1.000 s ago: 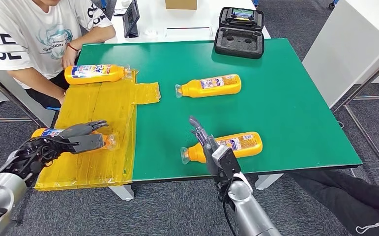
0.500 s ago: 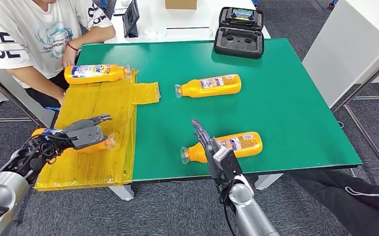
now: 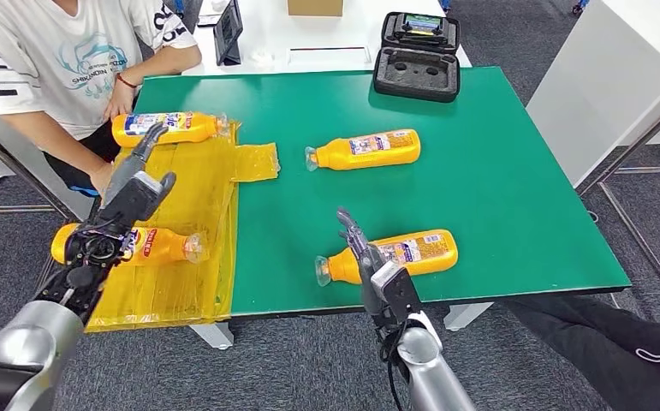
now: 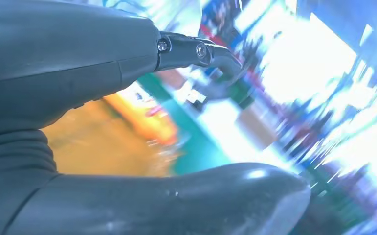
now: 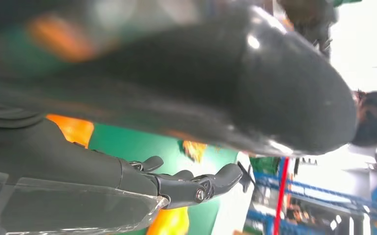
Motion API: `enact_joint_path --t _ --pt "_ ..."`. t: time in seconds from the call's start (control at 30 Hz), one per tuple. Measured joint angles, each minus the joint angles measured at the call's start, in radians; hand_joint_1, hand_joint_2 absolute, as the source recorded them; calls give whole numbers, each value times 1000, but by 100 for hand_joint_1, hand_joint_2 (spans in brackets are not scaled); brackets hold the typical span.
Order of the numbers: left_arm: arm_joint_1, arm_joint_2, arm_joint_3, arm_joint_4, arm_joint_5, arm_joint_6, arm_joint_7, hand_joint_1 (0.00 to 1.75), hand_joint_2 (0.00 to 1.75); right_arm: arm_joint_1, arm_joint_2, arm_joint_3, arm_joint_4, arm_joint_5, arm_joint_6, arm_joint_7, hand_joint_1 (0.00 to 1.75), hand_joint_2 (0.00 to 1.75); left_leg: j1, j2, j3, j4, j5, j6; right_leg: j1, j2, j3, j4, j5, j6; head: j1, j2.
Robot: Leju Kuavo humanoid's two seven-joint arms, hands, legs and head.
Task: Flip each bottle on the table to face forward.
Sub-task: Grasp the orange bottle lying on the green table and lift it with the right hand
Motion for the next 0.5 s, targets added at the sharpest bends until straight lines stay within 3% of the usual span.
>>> enact_joint_path --t 0.07,0.2,0.23,0.37,0.5 --pt "57 -29 36 -85 115 54 -16 0 0 -1 -3 1 -19 31 -31 3 0 0 0 2 0 0 0 0 0 1 0 0 0 0 0 0" --pt "172 -71 69 -269 316 135 -24 0 0 -27 -27 16 -46 151 -98 58 0 175 0 2 0 0 0 0 0 1 0 -1 0 0 0 0" --pt "198 -77 72 -307 345 146 -25 0 0 -39 -36 21 -49 183 -112 77 0 175 0 2 0 0 0 0 0 1 0 -1 0 0 0 0" --pt "302 -91 78 -450 418 182 -26 0 175 -98 -82 39 -53 294 -140 161 0 175 0 3 0 0 0 0 0 1 0 0 0 0 0 0" --pt "409 -96 79 -580 440 230 -26 0 175 -180 -163 53 -49 381 -98 273 0 175 0 1 0 0 0 0 0 1 0 0 0 0 0 0"
